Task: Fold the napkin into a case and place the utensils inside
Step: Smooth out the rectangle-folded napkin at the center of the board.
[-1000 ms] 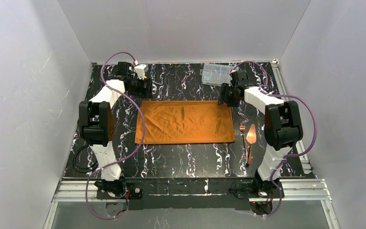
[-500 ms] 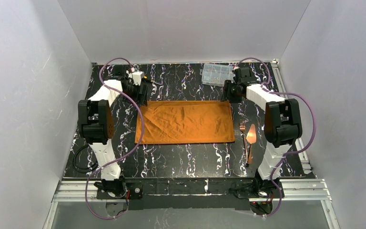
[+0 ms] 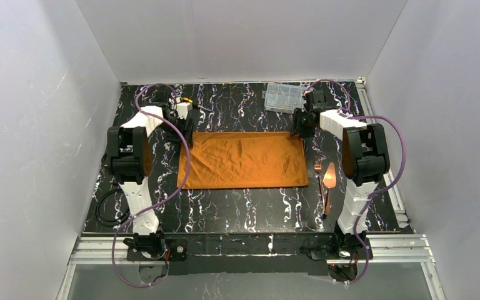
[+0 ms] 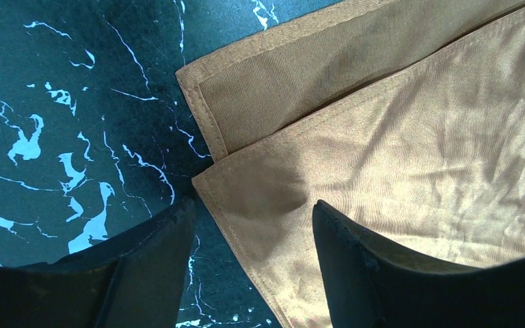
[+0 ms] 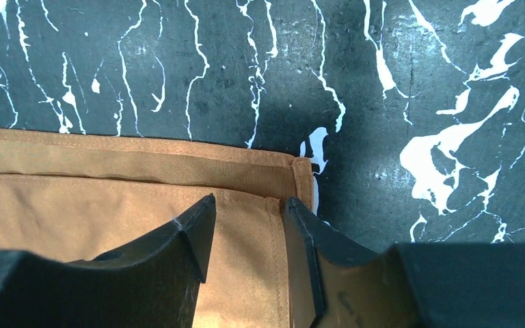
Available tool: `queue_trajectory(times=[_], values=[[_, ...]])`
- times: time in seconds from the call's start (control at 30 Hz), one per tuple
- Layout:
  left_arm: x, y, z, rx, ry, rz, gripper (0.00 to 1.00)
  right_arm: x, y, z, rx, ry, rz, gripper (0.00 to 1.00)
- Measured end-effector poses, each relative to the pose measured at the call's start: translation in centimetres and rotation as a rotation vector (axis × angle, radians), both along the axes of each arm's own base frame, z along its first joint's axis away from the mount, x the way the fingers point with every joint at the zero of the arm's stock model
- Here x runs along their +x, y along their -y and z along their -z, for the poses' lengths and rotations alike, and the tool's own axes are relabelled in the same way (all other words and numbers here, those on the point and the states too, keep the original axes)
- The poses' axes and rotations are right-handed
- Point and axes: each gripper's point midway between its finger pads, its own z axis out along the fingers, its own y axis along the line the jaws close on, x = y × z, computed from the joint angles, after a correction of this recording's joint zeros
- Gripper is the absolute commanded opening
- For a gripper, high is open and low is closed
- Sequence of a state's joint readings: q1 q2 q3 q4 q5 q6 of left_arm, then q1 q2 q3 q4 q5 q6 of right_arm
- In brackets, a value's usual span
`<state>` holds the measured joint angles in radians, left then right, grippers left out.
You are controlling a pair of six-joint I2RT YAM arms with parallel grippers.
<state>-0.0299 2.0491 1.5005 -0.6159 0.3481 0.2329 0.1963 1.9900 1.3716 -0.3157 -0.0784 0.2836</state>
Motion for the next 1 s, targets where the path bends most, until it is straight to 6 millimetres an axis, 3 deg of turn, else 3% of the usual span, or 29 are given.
queue_trajectory(times=[0.2,0.53,1.0], values=[[-0.36,0.04,0.24,0.006,-0.011,0.023,0.53,0.04,0.08,0.44,-0.001,-0.008,0.003,0.47],[-0.58,0.38,0.27,0.01,-0.012,0.049,0.29,0.13,0.2,0.45,0.002,-0.008,0.01,0.39],[-0.84,0.73,0.28,0.009,-0.017,0.067,0.28,0.06,-0.17,0.56,0.029,-0.006,0.019,0.31]])
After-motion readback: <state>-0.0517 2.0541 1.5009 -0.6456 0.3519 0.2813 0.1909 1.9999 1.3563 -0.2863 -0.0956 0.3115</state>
